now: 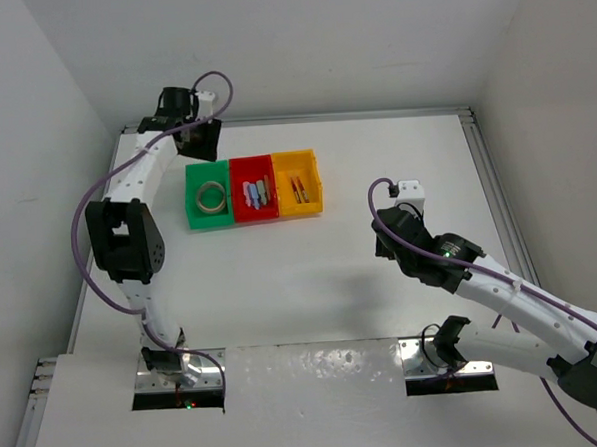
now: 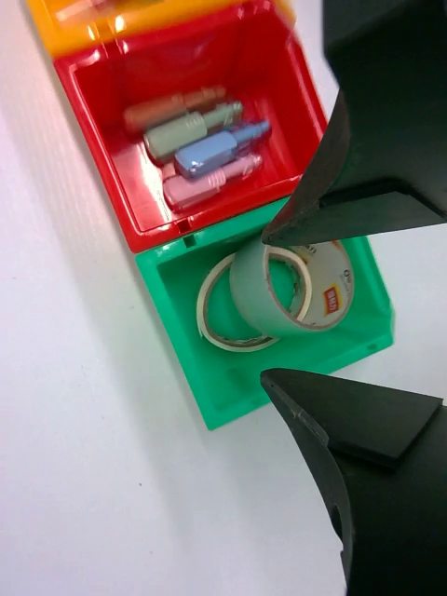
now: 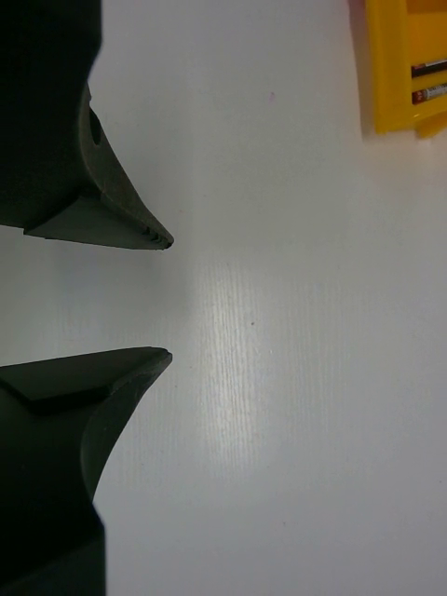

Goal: Sort the stationery into containers
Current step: Pick up the stationery from the center of the board.

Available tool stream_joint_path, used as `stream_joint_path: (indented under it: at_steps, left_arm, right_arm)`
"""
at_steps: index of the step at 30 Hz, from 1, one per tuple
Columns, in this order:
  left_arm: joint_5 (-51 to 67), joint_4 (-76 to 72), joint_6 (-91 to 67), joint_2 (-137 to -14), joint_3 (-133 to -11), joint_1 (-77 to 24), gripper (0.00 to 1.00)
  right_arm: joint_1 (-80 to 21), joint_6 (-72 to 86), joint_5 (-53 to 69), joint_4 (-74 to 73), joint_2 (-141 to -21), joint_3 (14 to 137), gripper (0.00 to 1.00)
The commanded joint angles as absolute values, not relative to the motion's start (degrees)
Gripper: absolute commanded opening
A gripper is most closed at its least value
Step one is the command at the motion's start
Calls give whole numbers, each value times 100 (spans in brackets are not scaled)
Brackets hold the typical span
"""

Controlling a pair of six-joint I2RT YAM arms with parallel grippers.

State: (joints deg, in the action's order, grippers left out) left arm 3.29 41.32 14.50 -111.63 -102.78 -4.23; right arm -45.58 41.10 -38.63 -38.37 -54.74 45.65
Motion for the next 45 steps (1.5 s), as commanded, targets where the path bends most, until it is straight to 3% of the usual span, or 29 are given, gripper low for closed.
stream_joint_path:
  at_steps: [1,7,11,15,19,22,28,29,31,35,42,45]
  left_arm:
    - [922,4472,1081,-10644,-10696,-1,53]
    - [248,5308,1511,-9969,-9881,1307,53]
    - [-210,5485,2151,-9502,-8451,2011,79]
    - [-80,5265,2364,-9527,-7569,2671,81]
    - [316,5142,2356,-9984,-7260,3067,96]
    - [317,4845,2277,-10090,-7137,3067,99]
    - [263,4439,2101,-10459,-7207,3067,87]
    - [281,4299,2031,-10616,-7259,3050,77]
    - [281,4272,2004,-10643,-7260,3032,76]
    - [246,4157,1969,-10801,-7251,2962,62]
    - [281,4008,1916,-10907,-7242,2962,52]
    - [316,3990,1899,-10855,-7233,2953,39]
  right_arm:
    - [-4597,4210,-3858,-3858,-5432,4623,46]
    - [-4614,4315,-3841,-3771,-5326,4343,45]
    - [-4614,4237,-3788,-3578,-5317,4219,45]
    - [-4623,3982,-3709,-3463,-5562,4341,45]
    - [-4614,3797,-3656,-3559,-5897,4710,45]
    - [-4623,3805,-3586,-3577,-5977,4790,45]
    - [-4623,3981,-3621,-3577,-5740,4685,45]
    - [-4632,4034,-3673,-3655,-5635,4632,45]
    - [-4632,4069,-3700,-3682,-5581,4632,45]
    - [-4632,4139,-3770,-3797,-5484,4606,45]
    - [-4632,4175,-3788,-3823,-5423,4605,45]
    - [-4632,4175,-3788,-3841,-5432,4623,45]
